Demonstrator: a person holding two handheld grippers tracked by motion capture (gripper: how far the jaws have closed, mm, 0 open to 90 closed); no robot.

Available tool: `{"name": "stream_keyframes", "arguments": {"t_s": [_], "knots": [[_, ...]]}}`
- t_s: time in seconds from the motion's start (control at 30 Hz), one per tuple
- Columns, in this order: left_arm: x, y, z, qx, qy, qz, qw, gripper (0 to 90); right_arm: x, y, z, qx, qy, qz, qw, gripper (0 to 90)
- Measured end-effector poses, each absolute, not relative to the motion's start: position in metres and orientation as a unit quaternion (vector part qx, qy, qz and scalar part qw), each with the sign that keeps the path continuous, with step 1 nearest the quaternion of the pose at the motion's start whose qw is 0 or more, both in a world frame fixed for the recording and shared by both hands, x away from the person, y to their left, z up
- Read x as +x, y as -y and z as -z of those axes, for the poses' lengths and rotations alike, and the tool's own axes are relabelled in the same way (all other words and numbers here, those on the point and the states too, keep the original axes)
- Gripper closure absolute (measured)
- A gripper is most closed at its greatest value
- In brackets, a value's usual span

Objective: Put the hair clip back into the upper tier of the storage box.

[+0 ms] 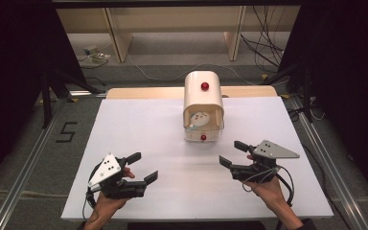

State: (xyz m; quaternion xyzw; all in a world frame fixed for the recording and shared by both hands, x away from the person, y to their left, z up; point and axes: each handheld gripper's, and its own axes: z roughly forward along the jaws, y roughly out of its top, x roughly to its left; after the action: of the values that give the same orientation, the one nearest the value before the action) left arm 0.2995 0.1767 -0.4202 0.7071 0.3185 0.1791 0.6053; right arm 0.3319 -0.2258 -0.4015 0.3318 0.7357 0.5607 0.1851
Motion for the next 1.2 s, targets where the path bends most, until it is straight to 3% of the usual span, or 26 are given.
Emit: {"name": "stream_keyframes", "arguments": {"t_s": [1.2], "knots": [[0.299, -0.177, 0.420, 0.708, -0.319, -0.179, 0.604, 13.1, 0.314, 0.254, 0.418, 0.342, -0.730, -0.553, 0.209, 22.4]]}}
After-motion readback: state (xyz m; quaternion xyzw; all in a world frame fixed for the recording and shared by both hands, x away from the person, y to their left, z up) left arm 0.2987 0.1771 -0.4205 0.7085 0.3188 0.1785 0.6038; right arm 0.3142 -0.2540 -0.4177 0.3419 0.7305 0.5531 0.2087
